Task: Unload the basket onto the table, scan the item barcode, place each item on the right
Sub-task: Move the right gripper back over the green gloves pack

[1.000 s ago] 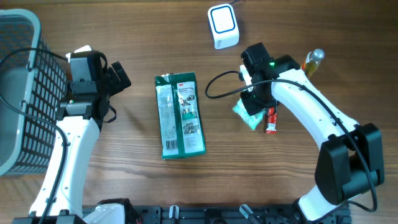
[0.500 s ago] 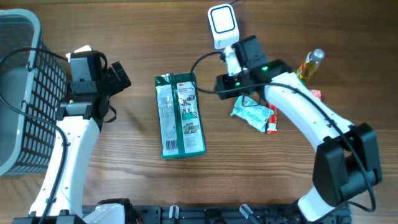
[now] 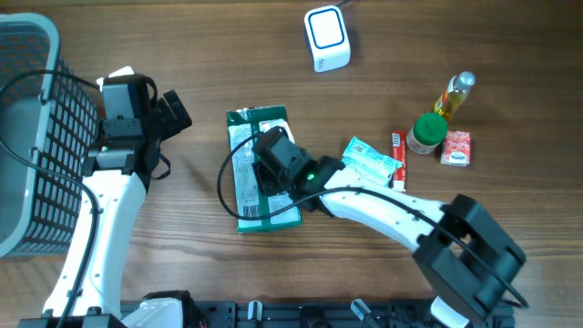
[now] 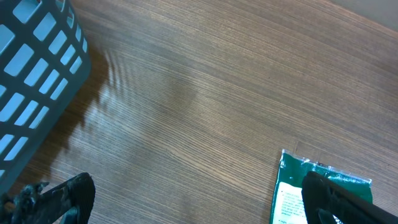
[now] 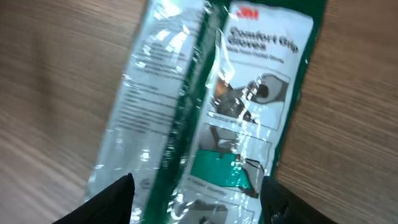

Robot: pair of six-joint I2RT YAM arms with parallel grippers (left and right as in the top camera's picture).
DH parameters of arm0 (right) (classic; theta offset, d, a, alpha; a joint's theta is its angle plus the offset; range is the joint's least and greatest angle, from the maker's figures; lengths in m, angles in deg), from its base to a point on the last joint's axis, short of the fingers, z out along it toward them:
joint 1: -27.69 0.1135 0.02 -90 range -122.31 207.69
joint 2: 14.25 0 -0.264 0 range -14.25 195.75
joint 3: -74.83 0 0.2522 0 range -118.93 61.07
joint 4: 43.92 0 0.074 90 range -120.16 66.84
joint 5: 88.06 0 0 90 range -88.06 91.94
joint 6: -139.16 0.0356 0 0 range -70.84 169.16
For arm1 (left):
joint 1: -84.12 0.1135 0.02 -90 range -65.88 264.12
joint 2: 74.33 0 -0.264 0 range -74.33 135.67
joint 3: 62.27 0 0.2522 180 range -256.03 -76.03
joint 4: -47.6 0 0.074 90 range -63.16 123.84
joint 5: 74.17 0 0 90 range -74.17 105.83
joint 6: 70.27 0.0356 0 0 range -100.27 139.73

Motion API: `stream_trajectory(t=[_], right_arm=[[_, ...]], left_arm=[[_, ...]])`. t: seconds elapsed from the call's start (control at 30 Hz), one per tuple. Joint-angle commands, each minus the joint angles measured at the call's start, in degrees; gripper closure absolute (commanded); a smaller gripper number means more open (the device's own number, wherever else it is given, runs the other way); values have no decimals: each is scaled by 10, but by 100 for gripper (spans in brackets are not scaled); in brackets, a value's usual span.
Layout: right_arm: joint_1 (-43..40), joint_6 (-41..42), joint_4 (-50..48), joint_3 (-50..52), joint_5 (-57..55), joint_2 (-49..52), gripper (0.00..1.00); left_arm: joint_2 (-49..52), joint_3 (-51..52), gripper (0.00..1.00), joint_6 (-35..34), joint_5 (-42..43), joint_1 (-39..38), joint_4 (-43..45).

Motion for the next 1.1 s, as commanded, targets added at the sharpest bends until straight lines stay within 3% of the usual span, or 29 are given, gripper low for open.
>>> stream_trajectory(t=[0.0,1.07], right_arm=[[1,12,-2,5,-25,43,33],[-26,24,-2,10,-84,76,15]], left_arm=[[-3,-5,0,7,-5,2,1],[-3,-5,0,7,-5,2,1]])
